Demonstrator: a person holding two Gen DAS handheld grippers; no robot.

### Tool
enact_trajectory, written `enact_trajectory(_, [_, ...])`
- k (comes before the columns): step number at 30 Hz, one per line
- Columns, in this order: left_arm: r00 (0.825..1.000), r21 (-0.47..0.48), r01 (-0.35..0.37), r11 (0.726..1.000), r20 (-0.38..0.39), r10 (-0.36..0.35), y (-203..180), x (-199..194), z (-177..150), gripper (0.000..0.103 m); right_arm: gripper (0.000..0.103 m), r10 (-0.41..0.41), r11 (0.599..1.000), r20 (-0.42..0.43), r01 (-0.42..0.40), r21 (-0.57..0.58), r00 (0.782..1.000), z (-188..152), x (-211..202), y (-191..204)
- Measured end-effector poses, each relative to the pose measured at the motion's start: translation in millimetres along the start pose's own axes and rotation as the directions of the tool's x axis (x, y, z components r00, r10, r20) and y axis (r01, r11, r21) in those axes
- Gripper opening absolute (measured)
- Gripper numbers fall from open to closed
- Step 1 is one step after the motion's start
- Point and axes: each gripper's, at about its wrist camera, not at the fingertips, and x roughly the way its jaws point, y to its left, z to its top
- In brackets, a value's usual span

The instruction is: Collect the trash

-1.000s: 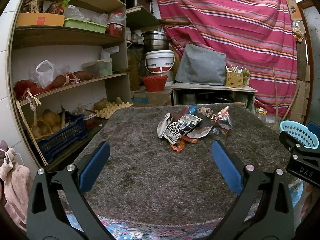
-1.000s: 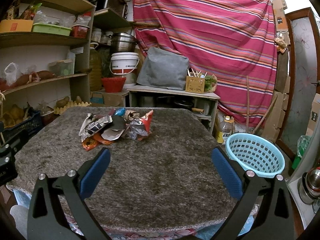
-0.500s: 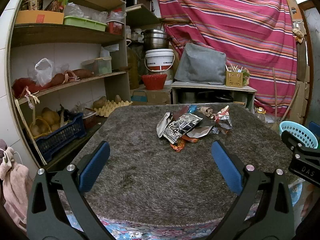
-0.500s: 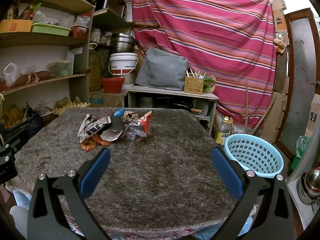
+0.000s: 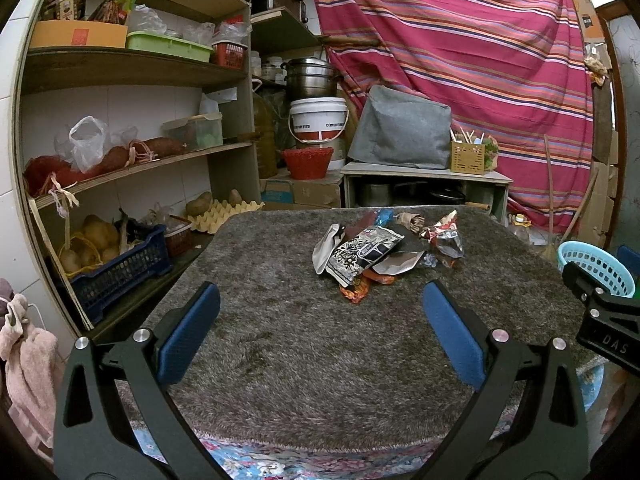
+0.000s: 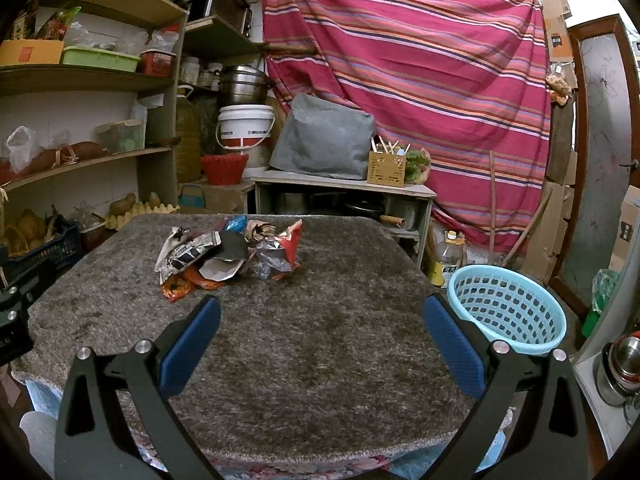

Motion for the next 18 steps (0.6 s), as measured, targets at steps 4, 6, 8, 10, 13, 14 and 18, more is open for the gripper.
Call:
enact_trajectory(4, [1.000, 0.001, 0.000, 1.000, -0.001, 0.000, 0.0, 0.1, 0.3, 0.098, 0.099, -0.007, 1.000, 0.002, 0.007, 0.003, 1.000, 0.5, -1.0, -1.5])
enact_trajectory(6, [1.000, 0.000, 0.001, 1.000, 0.000, -0.001, 0.0, 0.2, 0.4, 0.098, 0.099, -0.009, 1.000, 0.001, 0.009, 0.008, 1.000, 1.2, -0.9, -3.4])
enact_trajectory(8, [1.000, 0.001, 0.001, 1.000, 0.001, -0.001, -1.7, 1.0, -0.6, 0.098, 0.099, -0.013, 1.000, 0.003, 0.013, 0.006, 1.000, 2.5, -1.9, -3.0])
enact_trajectory(10, [1.000, 0.001, 0.002, 1.000, 0.001, -0.002, -2.5, 1.2, -1.0, 0.098, 0.099, -0.012, 1.000, 0.004, 0.012, 0.007, 1.000, 2.8, -1.9, -3.5])
enact_trajectory(13, [1.000, 0.001, 0.004, 1.000, -0.001, -0.004, -3.4, 1.5, -2.0, 0.098, 0.099, -0.012, 1.000, 0.000, 0.012, 0.008, 1.000, 3.3, -1.1, -3.4])
enact_trajectory(14, [1.000, 0.001, 0.004, 1.000, -0.002, -0.004, -3.1, 1.3, -1.8, 0.098, 0.099, -0.012, 1.000, 0.000, 0.012, 0.007, 1.000, 3.2, -1.2, -3.1])
enact_trajectory(18, [1.000, 0.001, 0.005, 1.000, -0.003, -0.005, -3.9, 1.7, -1.4, 0.098, 0.099, -0.012, 1.000, -0.002, 0.012, 0.006, 1.000, 3.5, -0.6, -3.3])
